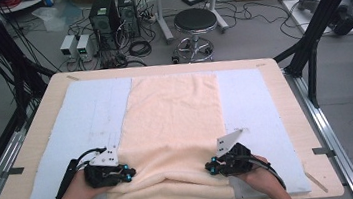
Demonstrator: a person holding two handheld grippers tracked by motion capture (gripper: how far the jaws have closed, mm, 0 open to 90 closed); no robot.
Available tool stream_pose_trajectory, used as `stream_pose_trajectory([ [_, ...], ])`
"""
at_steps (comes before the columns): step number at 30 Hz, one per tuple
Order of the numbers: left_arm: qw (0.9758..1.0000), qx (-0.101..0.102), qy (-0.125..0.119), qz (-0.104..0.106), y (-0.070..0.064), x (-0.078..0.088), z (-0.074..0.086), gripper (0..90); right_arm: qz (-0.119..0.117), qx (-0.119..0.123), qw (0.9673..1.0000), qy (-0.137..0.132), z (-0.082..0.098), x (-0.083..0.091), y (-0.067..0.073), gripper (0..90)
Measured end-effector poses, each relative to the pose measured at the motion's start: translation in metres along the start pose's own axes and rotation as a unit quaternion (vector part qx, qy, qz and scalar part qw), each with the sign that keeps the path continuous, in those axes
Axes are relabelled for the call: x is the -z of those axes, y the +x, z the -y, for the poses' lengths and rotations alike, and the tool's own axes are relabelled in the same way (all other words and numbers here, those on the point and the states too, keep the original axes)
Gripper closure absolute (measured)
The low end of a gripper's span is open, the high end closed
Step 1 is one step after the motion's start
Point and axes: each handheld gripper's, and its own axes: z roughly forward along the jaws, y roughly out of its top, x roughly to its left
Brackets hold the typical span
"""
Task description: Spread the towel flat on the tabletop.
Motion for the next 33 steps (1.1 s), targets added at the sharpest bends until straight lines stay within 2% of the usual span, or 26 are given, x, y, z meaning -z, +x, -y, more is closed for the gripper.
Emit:
stream_pose_trajectory([
  [2, 1.0, -0.001, -0.002, 0.008, -0.003, 0.004, 0.002, 85.4, -0.012, 0.009, 0.9999, -0.008, 0.0, 0.006, 0.007, 83.0],
  [4, 0.9997, 0.0, -0.014, 0.021, -0.007, 0.014, 0.005, 84.0, -0.019, 0.008, 0.9997, -0.016, 0.001, 0.012, 0.01, 78.3],
  [6, 0.999, 0.011, -0.034, 0.027, -0.006, 0.02, 0.006, 79.8, -0.015, 0.003, 0.9996, -0.024, 0.002, 0.018, 0.009, 72.9],
  [8, 0.999, 0.014, -0.037, 0.02, -0.005, 0.022, 0.006, 72.3, 0.002, -0.003, 0.9994, -0.033, 0.002, 0.022, 0.005, 70.3],
  [9, 0.9988, 0.016, -0.045, -0.007, 0.0, 0.023, 0.005, 68.8, 0.016, -0.006, 0.9993, -0.033, 0.002, 0.024, 0.002, 68.7],
  [11, 0.9978, 0.021, -0.049, -0.04, 0.006, 0.02, 0.002, 62.0, 0.044, -0.013, 0.9983, -0.036, 0.001, 0.023, -0.005, 66.7],
  [12, 0.9978, 0.021, -0.049, -0.04, 0.006, 0.02, 0.002, 59.6, 0.061, -0.014, 0.9974, -0.036, 0.001, 0.022, -0.01, 65.0],
  [13, 0.9971, 0.029, -0.049, -0.051, 0.015, 0.015, 0.001, 58.6, 0.066, -0.021, 0.9971, -0.033, 0.001, 0.021, -0.015, 65.1],
  [14, 0.9971, 0.032, -0.045, -0.053, 0.018, 0.012, 0.001, 58.6, 0.056, -0.025, 0.9975, -0.035, 0.002, 0.019, -0.02, 64.8],
  [16, 0.998, 0.038, -0.027, -0.043, 0.022, 0.004, 0.004, 58.8, 0.043, -0.027, 0.9985, -0.021, 0.002, 0.012, -0.023, 63.1],
  [17, 0.9986, 0.034, -0.013, -0.038, 0.022, 0.0, 0.006, 59.6, 0.025, -0.026, 0.9993, -0.014, 0.003, 0.008, -0.022, 63.0],
  [18, 0.999, 0.03, -0.004, -0.034, 0.02, -0.005, 0.009, 61.7, 0.025, -0.015, 0.9996, -0.007, 0.003, 0.004, -0.019, 63.4],
  [19, 0.9987, 0.023, -0.009, -0.044, 0.018, -0.005, 0.01, 63.3, 0.027, -0.008, 0.9996, 0.006, 0.003, -0.001, -0.015, 64.9],
  [20, 0.9983, 0.027, -0.009, -0.05, 0.018, -0.005, 0.009, 67.5, 0.031, -0.005, 0.9994, 0.014, 0.005, -0.006, -0.012, 66.3],
  [21, 0.9986, 0.027, -0.004, -0.044, 0.019, -0.005, 0.009, 71.1, 0.036, -0.003, 0.9994, 0.003, 0.006, -0.006, -0.011, 69.7],
  [22, 0.9986, 0.027, -0.004, -0.044, 0.019, -0.005, 0.009, 77.5, 0.036, -0.003, 0.9994, 0.003, 0.006, -0.006, -0.011, 69.7],
  [23, 0.9988, 0.027, -0.002, -0.04, 0.016, -0.005, 0.008, 79.0, 0.026, -0.014, 0.9996, 0.002, 0.007, -0.004, -0.013, 80.3],
  [24, 0.999, 0.027, 0.0, -0.035, 0.013, -0.004, 0.007, 81.2, 0.019, -0.014, 0.9997, 0.002, 0.007, -0.003, -0.012, 82.8],
  [26, 0.9996, 0.015, -0.006, -0.024, 0.008, -0.001, 0.007, 81.9, 0.014, -0.004, 0.9998, 0.01, 0.006, 0.0, -0.007, 82.8],
  [28, 0.9997, 0.015, -0.011, -0.017, 0.007, 0.001, 0.007, 80.3, 0.006, 0.003, 1.0, 0.005, 0.006, 0.002, -0.005, 82.6],
  [29, 0.9998, 0.015, -0.013, -0.009, 0.008, 0.006, 0.007, 77.9, 0.01, 0.003, 0.9999, -0.003, 0.007, 0.007, -0.003, 78.3],
  [30, 0.9994, 0.023, -0.017, -0.017, 0.009, 0.006, 0.008, 73.6, 0.018, -0.001, 0.9998, -0.006, 0.008, 0.009, -0.004, 74.9],
  [32, 0.9983, 0.028, -0.014, -0.049, 0.014, 0.006, 0.008, 60.6, 0.051, -0.014, 0.9985, -0.014, 0.01, 0.013, -0.01, 68.7],
  [33, 0.9974, 0.034, -0.014, -0.062, 0.017, 0.006, 0.008, 57.2, 0.06, -0.026, 0.9977, -0.017, 0.011, 0.015, -0.014, 67.2],
])
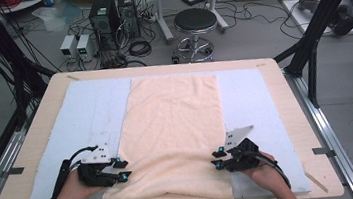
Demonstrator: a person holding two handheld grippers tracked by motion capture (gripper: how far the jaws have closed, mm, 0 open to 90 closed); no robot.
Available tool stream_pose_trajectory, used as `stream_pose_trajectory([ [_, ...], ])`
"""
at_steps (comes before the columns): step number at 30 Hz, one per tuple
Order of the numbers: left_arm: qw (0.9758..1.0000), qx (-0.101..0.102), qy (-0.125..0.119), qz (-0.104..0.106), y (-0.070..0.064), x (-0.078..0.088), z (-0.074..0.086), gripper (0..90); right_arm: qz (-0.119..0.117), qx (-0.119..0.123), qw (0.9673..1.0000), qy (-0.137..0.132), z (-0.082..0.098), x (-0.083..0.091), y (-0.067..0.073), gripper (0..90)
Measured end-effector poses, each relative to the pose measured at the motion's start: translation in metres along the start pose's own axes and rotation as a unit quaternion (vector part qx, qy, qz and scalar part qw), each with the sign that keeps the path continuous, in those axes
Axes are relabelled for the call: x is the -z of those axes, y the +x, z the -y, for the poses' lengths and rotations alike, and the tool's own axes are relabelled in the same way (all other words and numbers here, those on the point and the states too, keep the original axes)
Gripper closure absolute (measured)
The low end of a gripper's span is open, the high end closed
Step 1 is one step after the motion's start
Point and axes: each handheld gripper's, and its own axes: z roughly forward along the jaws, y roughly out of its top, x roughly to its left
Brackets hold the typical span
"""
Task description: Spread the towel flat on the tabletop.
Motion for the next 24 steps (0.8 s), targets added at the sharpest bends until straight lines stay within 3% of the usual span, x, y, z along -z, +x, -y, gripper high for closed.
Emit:
stream_pose_trajectory([
  [1, 1.0, 0.0, 0.0, 0.0, 0.0, 0.0, 0.0, 57.4, 0.019, -0.008, 0.9998, -0.003, 0.001, 0.001, -0.004, 64.3],
  [2, 0.9995, 0.019, 0.0, -0.024, 0.009, -0.003, -0.001, 57.5, 0.03, -0.018, 0.9994, -0.005, 0.001, 0.001, -0.009, 65.3],
  [5, 0.999, 0.032, 0.006, -0.031, 0.02, -0.009, 0.0, 62.7, 0.057, -0.042, 0.9975, 0.002, 0.005, -0.001, -0.023, 64.9],
  [7, 0.9991, 0.033, 0.002, -0.027, 0.021, -0.01, 0.001, 65.9, 0.054, -0.053, 0.9969, 0.02, 0.008, -0.006, -0.031, 67.0],
  [9, 0.9992, 0.027, 0.001, -0.028, 0.021, -0.009, 0.002, 66.6, 0.042, -0.053, 0.9976, 0.017, 0.01, -0.005, -0.034, 70.1],
  [13, 0.9987, 0.023, 0.0, -0.046, 0.022, -0.01, 0.001, 61.7, 0.05, -0.054, 0.9971, 0.018, 0.013, -0.002, -0.039, 71.2],
  [14, 0.998, 0.024, 0.002, -0.058, 0.022, -0.01, -0.001, 60.6, 0.053, -0.068, 0.9961, 0.017, 0.014, -0.001, -0.042, 70.8],
  [17, 0.9977, 0.023, -0.005, -0.063, 0.019, -0.006, -0.002, 57.7, 0.06, -0.05, 0.9969, 0.013, 0.01, 0.0, -0.035, 68.5],
  [21, 0.9981, 0.016, -0.033, -0.05, 0.008, 0.009, -0.005, 55.3, 0.033, -0.029, 0.9988, -0.022, 0.002, 0.007, -0.015, 64.4],
  [23, 0.9981, 0.007, -0.04, -0.045, 0.003, 0.013, -0.005, 53.0, 0.027, -0.023, 0.999, -0.026, 0.001, 0.009, -0.009, 63.2],
  [24, 0.998, -0.004, -0.052, -0.035, -0.007, 0.021, -0.005, 52.6, 0.013, -0.005, 0.9994, -0.031, 0.0, 0.01, 0.004, 60.2],
])
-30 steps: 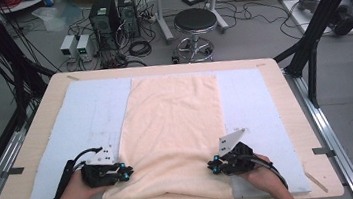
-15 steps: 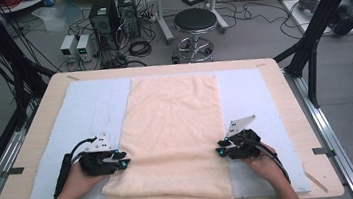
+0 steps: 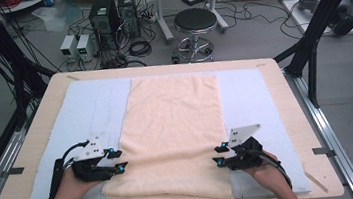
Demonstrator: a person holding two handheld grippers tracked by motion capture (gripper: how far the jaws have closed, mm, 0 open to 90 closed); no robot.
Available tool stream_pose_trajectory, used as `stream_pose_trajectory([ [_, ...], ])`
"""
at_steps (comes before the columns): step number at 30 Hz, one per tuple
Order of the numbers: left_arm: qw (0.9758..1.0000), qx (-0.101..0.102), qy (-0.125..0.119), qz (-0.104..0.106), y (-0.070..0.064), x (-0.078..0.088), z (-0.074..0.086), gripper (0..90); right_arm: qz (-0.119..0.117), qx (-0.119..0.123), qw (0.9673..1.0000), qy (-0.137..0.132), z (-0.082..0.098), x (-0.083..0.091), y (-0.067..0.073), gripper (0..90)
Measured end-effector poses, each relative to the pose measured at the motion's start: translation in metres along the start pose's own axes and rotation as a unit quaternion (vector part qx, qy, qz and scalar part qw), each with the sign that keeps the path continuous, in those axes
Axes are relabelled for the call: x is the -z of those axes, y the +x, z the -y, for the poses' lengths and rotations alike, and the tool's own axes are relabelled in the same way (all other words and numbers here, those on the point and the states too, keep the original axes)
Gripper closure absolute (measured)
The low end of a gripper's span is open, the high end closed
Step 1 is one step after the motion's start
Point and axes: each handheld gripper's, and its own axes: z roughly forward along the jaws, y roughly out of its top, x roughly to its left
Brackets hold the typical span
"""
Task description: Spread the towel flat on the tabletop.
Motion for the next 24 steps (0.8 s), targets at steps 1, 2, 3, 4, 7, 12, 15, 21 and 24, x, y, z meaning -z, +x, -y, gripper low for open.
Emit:
stream_pose_trajectory([
  [1, 1.0, -0.004, -0.004, 0.008, -0.005, 0.004, 0.0, 52.4, -0.005, 0.001, 1.0, -0.002, 0.0, 0.0, 0.006, 59.4],
  [2, 0.9998, -0.009, -0.005, 0.016, -0.009, 0.006, 0.001, 52.3, -0.011, 0.005, 0.9999, -0.002, 0.001, 0.0, 0.011, 59.3],
  [3, 0.9998, -0.009, -0.005, 0.016, -0.009, 0.006, 0.001, 52.1, -0.011, 0.005, 0.9999, -0.002, 0.001, 0.0, 0.011, 59.3],
  [4, 0.9995, -0.016, -0.003, 0.027, -0.016, 0.009, 0.004, 52.1, -0.026, 0.009, 0.9996, 0.01, 0.003, -0.004, 0.018, 58.7],
  [7, 0.9985, -0.03, 0.027, 0.036, -0.021, 0.004, 0.01, 55.6, -0.034, 0.021, 0.9986, 0.034, 0.004, -0.012, 0.026, 62.0],
  [12, 0.9952, -0.034, 0.075, 0.054, -0.019, -0.011, 0.019, 84.9, -0.048, 0.028, 0.9969, 0.055, 0.004, -0.021, 0.025, 86.7],
  [15, 0.9956, -0.036, 0.071, 0.049, -0.017, -0.009, 0.015, 89.1, -0.044, 0.039, 0.9968, 0.055, -0.002, -0.018, 0.025, 87.6],
  [21, 0.9999, 0.004, -0.001, 0.015, 0.009, -0.003, -0.012, 89.2, -0.005, 0.035, 0.9993, 0.012, -0.02, 0.002, 0.009, 87.6],
  [24, 0.9983, 0.033, -0.022, -0.043, 0.032, -0.013, -0.027, 89.1, 0.036, 0.029, 0.9989, 0.009, -0.03, 0.004, -0.012, 87.5],
])
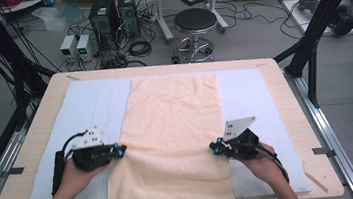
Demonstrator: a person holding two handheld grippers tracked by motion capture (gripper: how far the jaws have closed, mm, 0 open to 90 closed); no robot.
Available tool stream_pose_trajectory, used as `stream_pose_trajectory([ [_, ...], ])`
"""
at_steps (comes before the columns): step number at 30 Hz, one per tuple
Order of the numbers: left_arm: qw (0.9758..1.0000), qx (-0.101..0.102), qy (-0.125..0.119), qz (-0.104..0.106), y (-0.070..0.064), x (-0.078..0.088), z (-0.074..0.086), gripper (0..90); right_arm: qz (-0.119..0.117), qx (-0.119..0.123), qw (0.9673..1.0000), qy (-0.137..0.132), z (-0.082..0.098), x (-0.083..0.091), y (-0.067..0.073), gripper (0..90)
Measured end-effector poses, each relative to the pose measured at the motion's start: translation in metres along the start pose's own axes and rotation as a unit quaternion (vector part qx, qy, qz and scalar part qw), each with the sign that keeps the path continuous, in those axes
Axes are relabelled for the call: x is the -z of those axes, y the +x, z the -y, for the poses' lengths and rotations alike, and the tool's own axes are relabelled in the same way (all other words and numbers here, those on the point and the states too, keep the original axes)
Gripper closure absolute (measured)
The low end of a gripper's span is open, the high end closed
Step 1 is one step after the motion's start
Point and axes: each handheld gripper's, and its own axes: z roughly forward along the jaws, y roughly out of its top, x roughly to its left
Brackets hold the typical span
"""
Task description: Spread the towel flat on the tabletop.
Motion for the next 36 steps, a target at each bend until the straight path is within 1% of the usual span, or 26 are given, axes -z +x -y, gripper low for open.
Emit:
stream_pose_trajectory([
  [1, 0.9992, -0.002, 0.007, -0.039, 0.006, -0.008, -0.003, 87.1, 0.021, -0.004, 0.9997, 0.01, -0.002, -0.003, -0.009, 87.0],
  [2, 0.9984, 0.017, 0.018, -0.051, 0.015, -0.015, -0.005, 79.1, 0.043, -0.016, 0.9988, 0.019, -0.002, -0.007, -0.019, 83.4],
  [3, 0.9984, 0.017, 0.018, -0.051, 0.015, -0.015, -0.005, 75.0, 0.043, -0.016, 0.9988, 0.019, -0.002, -0.007, -0.019, 83.4],
  [4, 0.998, 0.042, 0.02, -0.043, 0.026, -0.022, -0.003, 73.1, 0.065, -0.056, 0.9961, 0.02, 0.002, -0.013, -0.037, 77.1],
  [5, 0.998, 0.042, 0.02, -0.043, 0.026, -0.022, -0.003, 72.5, 0.062, -0.068, 0.9956, 0.016, 0.005, -0.013, -0.041, 73.8],
  [6, 0.9983, 0.046, 0.022, -0.029, 0.026, -0.019, 0.0, 71.2, 0.06, -0.068, 0.9958, 0.009, 0.006, -0.011, -0.042, 72.3],
  [7, 0.9983, 0.046, 0.022, -0.029, 0.026, -0.019, 0.0, 69.1, 0.06, -0.068, 0.9958, 0.009, 0.006, -0.011, -0.042, 72.3],
  [8, 0.9995, 0.023, 0.017, -0.014, 0.018, -0.014, 0.004, 68.7, 0.043, -0.059, 0.9972, -0.016, 0.008, -0.004, -0.036, 70.7],
  [9, 0.9995, 0.023, 0.017, -0.014, 0.018, -0.014, 0.004, 67.8, 0.043, -0.059, 0.9972, -0.016, 0.008, -0.004, -0.036, 70.7],
  [10, 0.9998, 0.011, 0.018, -0.001, 0.009, -0.009, 0.008, 66.7, 0.029, -0.049, 0.998, -0.026, 0.009, 0.001, -0.027, 68.2],
  [12, 0.9999, -0.003, 0.012, 0.01, -0.003, -0.004, 0.014, 64.6, 0.009, -0.041, 0.9988, -0.026, 0.014, 0.002, -0.014, 66.4],
  [13, 0.9999, -0.003, 0.012, 0.01, -0.003, -0.004, 0.014, 64.6, 0.009, -0.041, 0.9988, -0.026, 0.014, 0.002, -0.014, 66.4],
  [14, 0.9994, -0.013, 0.013, 0.029, -0.013, 0.0, 0.021, 64.2, -0.011, -0.027, 0.9993, -0.024, 0.019, 0.001, -0.001, 64.2],
  [15, 0.9989, -0.021, 0.017, 0.039, -0.019, 0.002, 0.024, 63.8, -0.021, -0.025, 0.9992, -0.022, 0.023, 0.0, 0.005, 63.8],
  [17, 0.9973, -0.036, 0.028, 0.058, -0.027, 0.003, 0.029, 63.6, -0.033, -0.011, 0.9994, -0.007, 0.029, -0.004, 0.016, 62.7],
  [18, 0.9973, -0.036, 0.028, 0.058, -0.027, 0.003, 0.029, 63.2, -0.033, -0.011, 0.9994, -0.007, 0.029, -0.004, 0.016, 62.7],
  [19, 0.9951, -0.039, 0.036, 0.083, -0.034, 0.002, 0.032, 62.6, -0.04, -0.003, 0.9991, 0.015, 0.033, -0.01, 0.022, 63.2],
  [22, 0.99, -0.055, 0.067, 0.112, -0.043, -0.005, 0.039, 62.0, -0.051, 0.0, 0.9979, 0.041, 0.038, -0.021, 0.027, 66.9],
  [23, 0.99, -0.055, 0.067, 0.112, -0.043, -0.005, 0.039, 62.7, -0.051, 0.0, 0.9979, 0.041, 0.038, -0.021, 0.027, 66.9],
  [24, 0.988, -0.071, 0.078, 0.112, -0.047, -0.01, 0.045, 64.6, -0.057, -0.015, 0.9978, 0.031, 0.039, -0.022, 0.026, 73.4],
  [25, 0.988, -0.071, 0.078, 0.112, -0.047, -0.01, 0.045, 67.8, -0.056, -0.023, 0.9977, 0.03, 0.04, -0.022, 0.025, 77.4],
  [26, 0.9895, -0.059, 0.071, 0.111, -0.046, -0.01, 0.046, 72.0, -0.056, -0.024, 0.9978, 0.027, 0.04, -0.022, 0.026, 81.3],
  [27, 0.9891, -0.058, 0.072, 0.115, -0.046, -0.011, 0.045, 78.7, -0.057, -0.021, 0.9978, 0.026, 0.04, -0.022, 0.026, 84.3],
  [31, 0.9879, -0.075, 0.081, 0.109, -0.051, -0.008, 0.043, 86.3, -0.062, -0.019, 0.9975, 0.028, 0.039, -0.021, 0.027, 87.2],
  [35, 0.987, -0.082, 0.072, 0.118, -0.06, 0.007, 0.042, 86.7, -0.068, -0.013, 0.9975, 0.017, 0.038, -0.01, 0.039, 87.4],
  [36, 0.9867, -0.08, 0.06, 0.128, -0.07, 0.023, 0.042, 86.7, -0.071, -0.005, 0.9974, 0.009, 0.036, 0.0, 0.051, 87.3],
])
